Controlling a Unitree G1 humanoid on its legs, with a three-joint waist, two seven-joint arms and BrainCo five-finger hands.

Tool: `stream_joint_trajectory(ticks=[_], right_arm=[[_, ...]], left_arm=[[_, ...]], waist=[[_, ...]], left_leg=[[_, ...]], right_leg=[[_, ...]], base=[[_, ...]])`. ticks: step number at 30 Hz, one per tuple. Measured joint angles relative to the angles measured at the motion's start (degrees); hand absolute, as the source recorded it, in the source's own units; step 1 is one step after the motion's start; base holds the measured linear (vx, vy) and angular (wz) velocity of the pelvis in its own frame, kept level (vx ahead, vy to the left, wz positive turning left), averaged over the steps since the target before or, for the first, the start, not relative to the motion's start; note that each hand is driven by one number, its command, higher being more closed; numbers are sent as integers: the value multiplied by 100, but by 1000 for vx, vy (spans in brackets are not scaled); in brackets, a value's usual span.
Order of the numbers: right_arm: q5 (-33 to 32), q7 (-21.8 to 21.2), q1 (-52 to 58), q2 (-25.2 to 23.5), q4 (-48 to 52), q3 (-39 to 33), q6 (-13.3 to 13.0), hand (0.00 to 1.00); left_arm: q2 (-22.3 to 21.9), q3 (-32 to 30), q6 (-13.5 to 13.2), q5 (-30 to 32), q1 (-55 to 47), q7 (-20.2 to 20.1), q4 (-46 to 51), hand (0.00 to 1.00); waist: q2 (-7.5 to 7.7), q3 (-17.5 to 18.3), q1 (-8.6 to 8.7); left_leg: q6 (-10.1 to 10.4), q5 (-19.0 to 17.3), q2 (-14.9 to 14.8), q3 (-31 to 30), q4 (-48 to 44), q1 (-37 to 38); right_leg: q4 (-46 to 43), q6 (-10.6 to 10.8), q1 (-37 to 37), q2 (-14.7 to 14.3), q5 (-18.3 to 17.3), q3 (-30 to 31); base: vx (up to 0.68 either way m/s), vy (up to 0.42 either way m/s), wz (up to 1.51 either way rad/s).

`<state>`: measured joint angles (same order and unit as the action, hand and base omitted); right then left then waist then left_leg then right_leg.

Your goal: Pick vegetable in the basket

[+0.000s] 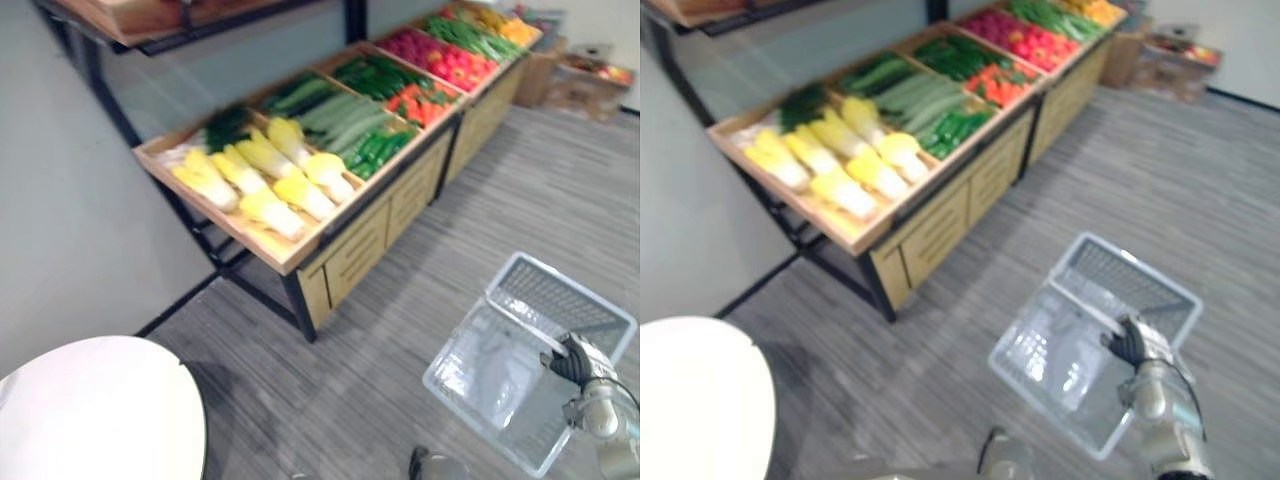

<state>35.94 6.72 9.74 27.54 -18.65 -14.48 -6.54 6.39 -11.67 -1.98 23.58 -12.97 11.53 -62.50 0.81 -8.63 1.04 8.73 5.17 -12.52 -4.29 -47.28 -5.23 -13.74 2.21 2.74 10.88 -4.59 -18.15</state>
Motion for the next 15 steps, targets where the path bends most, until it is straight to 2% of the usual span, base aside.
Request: stream_joint_trajectory(ticks=[1,3,6,7,8,9,10,11,13,15], right_arm=[[0,40,52,-49,3,-262,14,100],[-31,44,126,-64,2,-412,36,100],[-97,44,179,-220,-4,-496,42,100],[-98,44,216,-233,-6,-505,43,100],[-98,43,247,-267,-31,-537,48,100],[-98,39,245,-337,-31,-527,60,100],[-99,39,222,-367,-18,-515,21,100],[-98,38,163,-368,-52,-514,26,100],[-92,36,143,-364,-88,-387,28,100],[-93,34,105,-354,-149,-184,11,100]], left_arm=[[7,-5,3,-74,10,20,60,0],[6,-6,9,-98,-6,92,153,0],[-24,-13,35,-105,-18,174,165,0],[-55,-56,52,-121,-77,181,165,0],[-90,-181,70,-240,-63,187,169,0],[-89,-279,80,-282,-49,200,191,0],[-101,-381,55,-323,-8,260,255,0],[-100,-454,42,-324,91,309,282,0],[-95,-541,56,-323,140,328,285,0],[-87,-569,59,-321,120,330,242,0]], waist=[[-25,2,1],[-42,-6,2],[-63,-13,-32],[-89,-16,-26],[-99,-9,-25],[-105,36,-38],[-5,36,43],[9,-6,44],[-4,-10,23],[-77,15,-6]], left_leg=[[-288,-373,-191,628,-331,-370],[-417,-642,-184,1041,-248,-784],[-411,-654,-94,1014,894,-998],[-477,-400,-71,978,1537,-929],[-465,-271,25,859,2127,-799],[-456,-282,182,777,2413,-654],[-424,-306,369,614,2865,-502],[-323,-379,453,481,3022,-508],[-235,-548,504,479,3019,-549],[-213,-875,463,539,2952,-546]], right_leg=[[198,-10,-274,55,-9,-225],[429,-12,-566,108,-12,-458],[462,111,-845,111,-81,-599],[453,193,-909,117,-124,-593],[402,349,-900,165,-203,-523],[417,388,-898,218,-225,-477],[654,454,-883,294,-183,-367],[860,596,-874,286,-90,-286],[1065,657,-910,238,-1,-77],[1183,717,-912,186,95,50]], base=[[244,-75,84],[217,-16,65],[212,115,19],[218,227,-2],[168,217,0],[223,253,17],[184,238,25],[155,218,25],[77,234,7],[62,193,-17]])
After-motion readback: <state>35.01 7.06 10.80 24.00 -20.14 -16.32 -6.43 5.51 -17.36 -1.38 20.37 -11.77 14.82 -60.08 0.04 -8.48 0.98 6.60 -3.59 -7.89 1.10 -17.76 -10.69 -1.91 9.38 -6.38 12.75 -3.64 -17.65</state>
